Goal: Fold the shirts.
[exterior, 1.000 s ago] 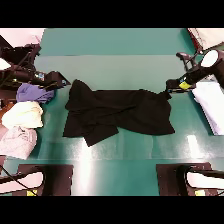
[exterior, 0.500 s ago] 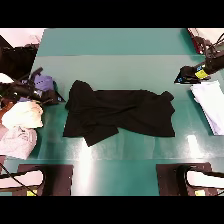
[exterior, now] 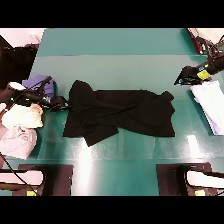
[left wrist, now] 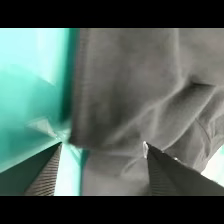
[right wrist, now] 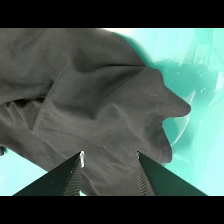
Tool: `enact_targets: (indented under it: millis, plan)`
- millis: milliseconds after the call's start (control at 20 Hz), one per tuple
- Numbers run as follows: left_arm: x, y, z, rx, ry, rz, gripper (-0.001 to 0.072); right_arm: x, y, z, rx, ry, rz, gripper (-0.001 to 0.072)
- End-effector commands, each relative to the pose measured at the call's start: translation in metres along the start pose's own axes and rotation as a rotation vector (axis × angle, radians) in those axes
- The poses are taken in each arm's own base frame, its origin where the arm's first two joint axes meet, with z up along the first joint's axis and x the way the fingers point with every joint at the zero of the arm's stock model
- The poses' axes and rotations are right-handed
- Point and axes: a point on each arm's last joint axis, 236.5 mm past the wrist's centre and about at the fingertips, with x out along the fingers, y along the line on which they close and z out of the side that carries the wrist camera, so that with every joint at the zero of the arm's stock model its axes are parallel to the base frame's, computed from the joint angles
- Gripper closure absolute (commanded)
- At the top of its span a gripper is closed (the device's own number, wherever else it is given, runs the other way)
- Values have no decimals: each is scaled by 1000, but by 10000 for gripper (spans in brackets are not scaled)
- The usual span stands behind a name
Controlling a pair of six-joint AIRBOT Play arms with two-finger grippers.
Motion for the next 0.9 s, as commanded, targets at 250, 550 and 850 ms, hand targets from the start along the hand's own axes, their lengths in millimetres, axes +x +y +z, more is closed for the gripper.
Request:
enact_targets:
  millis: [250, 550, 850]
  plan:
    - [9, -12, -3, -7, 28, 3, 679, -3, 1, -20, -21, 80, 2, 330]
    - [-63, -72, 19, 204, -49, 12, 679, 9, -28, -75, 92, 95, -2, 330]
    - [-111, -125, 25, 302, -153, -20, 679, 47, -59, -164, 216, 181, 30, 323]
